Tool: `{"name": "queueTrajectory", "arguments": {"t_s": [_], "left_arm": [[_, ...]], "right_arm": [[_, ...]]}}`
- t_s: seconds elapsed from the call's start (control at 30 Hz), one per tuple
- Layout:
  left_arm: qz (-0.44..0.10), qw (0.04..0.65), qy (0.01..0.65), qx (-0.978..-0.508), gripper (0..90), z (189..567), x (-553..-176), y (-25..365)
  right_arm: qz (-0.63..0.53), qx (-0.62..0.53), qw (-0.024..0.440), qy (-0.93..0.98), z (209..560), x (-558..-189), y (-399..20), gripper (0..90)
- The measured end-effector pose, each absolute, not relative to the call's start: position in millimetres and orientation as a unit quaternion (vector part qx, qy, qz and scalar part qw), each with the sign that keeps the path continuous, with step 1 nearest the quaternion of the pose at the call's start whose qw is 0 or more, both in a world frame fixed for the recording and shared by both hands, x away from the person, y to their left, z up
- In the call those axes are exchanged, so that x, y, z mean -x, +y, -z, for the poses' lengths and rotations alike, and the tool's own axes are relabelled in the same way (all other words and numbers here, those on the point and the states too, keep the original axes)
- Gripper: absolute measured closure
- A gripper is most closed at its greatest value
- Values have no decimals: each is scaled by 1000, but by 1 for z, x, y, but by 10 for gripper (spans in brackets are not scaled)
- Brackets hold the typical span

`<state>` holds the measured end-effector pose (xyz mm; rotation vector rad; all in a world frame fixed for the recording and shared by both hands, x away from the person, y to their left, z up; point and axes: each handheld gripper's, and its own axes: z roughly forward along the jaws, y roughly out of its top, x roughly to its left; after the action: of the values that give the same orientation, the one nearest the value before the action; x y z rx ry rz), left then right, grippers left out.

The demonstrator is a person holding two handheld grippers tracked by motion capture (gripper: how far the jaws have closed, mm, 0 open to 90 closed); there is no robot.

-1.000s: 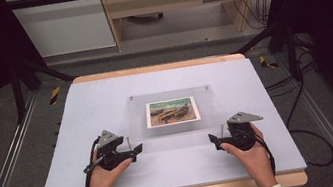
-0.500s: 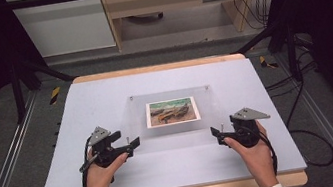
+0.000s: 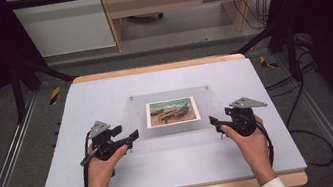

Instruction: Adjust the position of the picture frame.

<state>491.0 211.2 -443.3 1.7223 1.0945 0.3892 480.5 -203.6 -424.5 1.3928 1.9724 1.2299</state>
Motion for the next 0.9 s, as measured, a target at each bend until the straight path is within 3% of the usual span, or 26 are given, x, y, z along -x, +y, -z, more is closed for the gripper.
{"name": "queueTrajectory", "arguments": {"t_s": [0.9], "left_arm": [[-114, 501, 479, -711, 206, 460, -502, 211]], "right_arm": [[-425, -521, 176, 719, 441, -499, -208, 258]]}}
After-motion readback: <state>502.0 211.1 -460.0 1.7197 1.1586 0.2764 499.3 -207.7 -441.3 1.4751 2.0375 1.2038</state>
